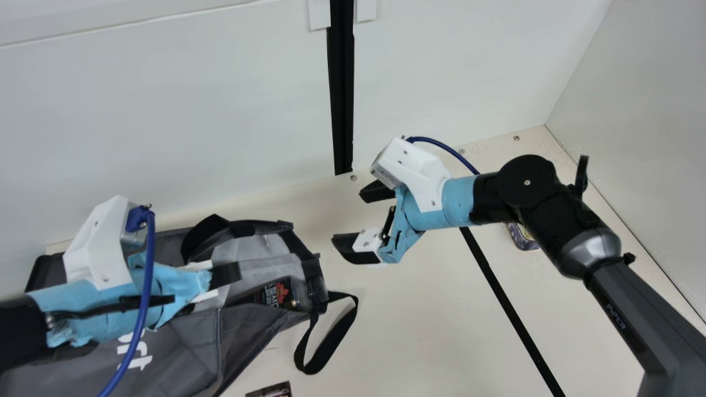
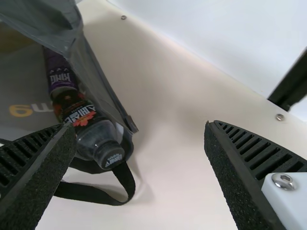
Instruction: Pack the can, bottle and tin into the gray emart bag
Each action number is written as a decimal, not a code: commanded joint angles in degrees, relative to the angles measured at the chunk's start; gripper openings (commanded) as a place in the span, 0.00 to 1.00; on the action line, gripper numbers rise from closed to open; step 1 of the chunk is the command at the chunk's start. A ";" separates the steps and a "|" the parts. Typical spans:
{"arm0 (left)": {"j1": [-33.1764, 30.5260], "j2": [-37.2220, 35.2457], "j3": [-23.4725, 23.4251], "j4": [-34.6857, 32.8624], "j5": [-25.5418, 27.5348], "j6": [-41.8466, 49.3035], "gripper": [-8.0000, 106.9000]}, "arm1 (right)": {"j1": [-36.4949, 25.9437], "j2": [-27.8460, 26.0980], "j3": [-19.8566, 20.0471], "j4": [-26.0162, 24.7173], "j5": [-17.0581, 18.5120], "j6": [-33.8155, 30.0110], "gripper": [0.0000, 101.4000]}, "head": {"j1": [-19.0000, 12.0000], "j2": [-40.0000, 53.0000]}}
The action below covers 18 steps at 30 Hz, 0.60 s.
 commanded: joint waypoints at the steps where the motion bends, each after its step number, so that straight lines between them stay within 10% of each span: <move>1: 0.00 0.00 0.00 0.00 0.00 0.00 0.16 | -0.58 -0.48 0.30 -0.03 -0.06 0.16 0.90 | -1.30 -0.05; 18: 0.00 0.00 0.00 0.00 0.00 0.00 0.16 | -5.98 -5.68 3.82 -1.99 0.11 0.73 0.90 | -1.30 -0.05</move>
